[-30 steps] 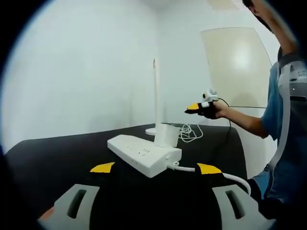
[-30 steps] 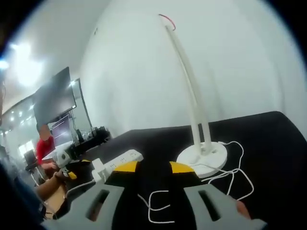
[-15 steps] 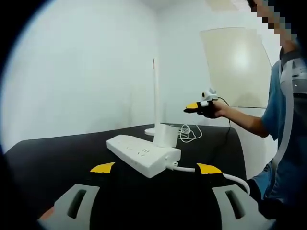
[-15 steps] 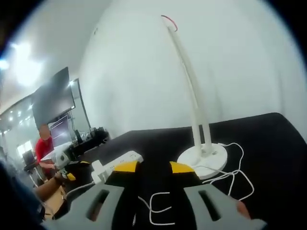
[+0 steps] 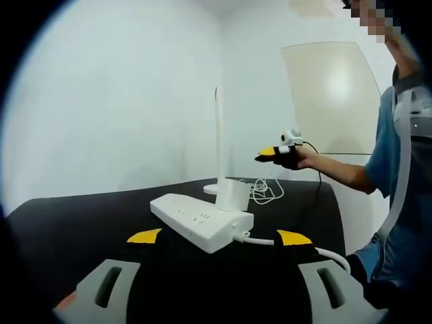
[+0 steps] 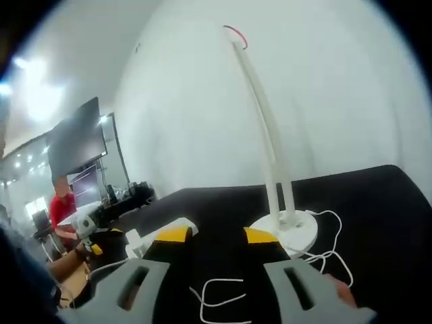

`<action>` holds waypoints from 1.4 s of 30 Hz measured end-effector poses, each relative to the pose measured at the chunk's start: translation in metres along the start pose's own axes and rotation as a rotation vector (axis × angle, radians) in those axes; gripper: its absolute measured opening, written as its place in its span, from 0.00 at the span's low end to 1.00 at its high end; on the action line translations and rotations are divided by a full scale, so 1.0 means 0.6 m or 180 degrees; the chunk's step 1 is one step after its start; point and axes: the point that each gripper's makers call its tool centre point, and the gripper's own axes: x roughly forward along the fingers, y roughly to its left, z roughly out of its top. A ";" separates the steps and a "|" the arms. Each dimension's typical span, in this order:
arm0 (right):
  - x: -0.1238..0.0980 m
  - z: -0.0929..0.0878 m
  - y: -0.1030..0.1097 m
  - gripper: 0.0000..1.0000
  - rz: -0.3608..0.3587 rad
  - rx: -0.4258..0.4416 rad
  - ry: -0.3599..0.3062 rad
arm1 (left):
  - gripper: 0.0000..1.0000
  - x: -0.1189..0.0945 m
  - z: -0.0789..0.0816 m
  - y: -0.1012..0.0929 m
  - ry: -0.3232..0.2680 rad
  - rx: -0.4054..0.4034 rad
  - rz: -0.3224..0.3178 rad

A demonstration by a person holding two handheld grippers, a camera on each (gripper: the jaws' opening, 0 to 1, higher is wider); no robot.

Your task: Insert the desk lamp plug into the socket, turn on the power strip switch, turn on the lamp switch, then turn off the lamp switch, turn off the power strip switch, and remove the plug from the socket.

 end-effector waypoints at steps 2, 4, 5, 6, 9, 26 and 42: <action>0.002 -0.003 0.003 0.30 -0.0010 -0.0025 0.0038 | 0.63 -0.001 0.001 0.000 -0.0013 0.0008 -0.0004; 0.004 -0.005 0.001 0.30 -0.0022 -0.0058 0.0064 | 0.63 -0.002 0.004 -0.001 -0.0034 0.0008 -0.0006; 0.004 -0.005 -0.001 0.30 -0.0025 -0.0070 0.0068 | 0.63 -0.003 0.004 -0.001 -0.0039 0.0007 -0.0008; 0.005 -0.005 -0.002 0.30 -0.0022 -0.0083 0.0065 | 0.63 -0.003 0.005 -0.001 -0.0042 0.0007 -0.0010; 0.014 -0.001 -0.017 0.30 -0.0047 -0.0105 0.0061 | 0.63 -0.003 0.004 -0.001 -0.0034 0.0009 -0.0015; 0.069 -0.012 -0.091 0.30 -0.0069 -0.0125 0.0218 | 0.63 -0.003 -0.001 0.002 0.0012 -0.0021 0.0018; 0.112 -0.019 -0.125 0.26 -0.0076 -0.0209 0.0363 | 0.63 -0.004 -0.002 0.005 0.0015 -0.0027 0.0044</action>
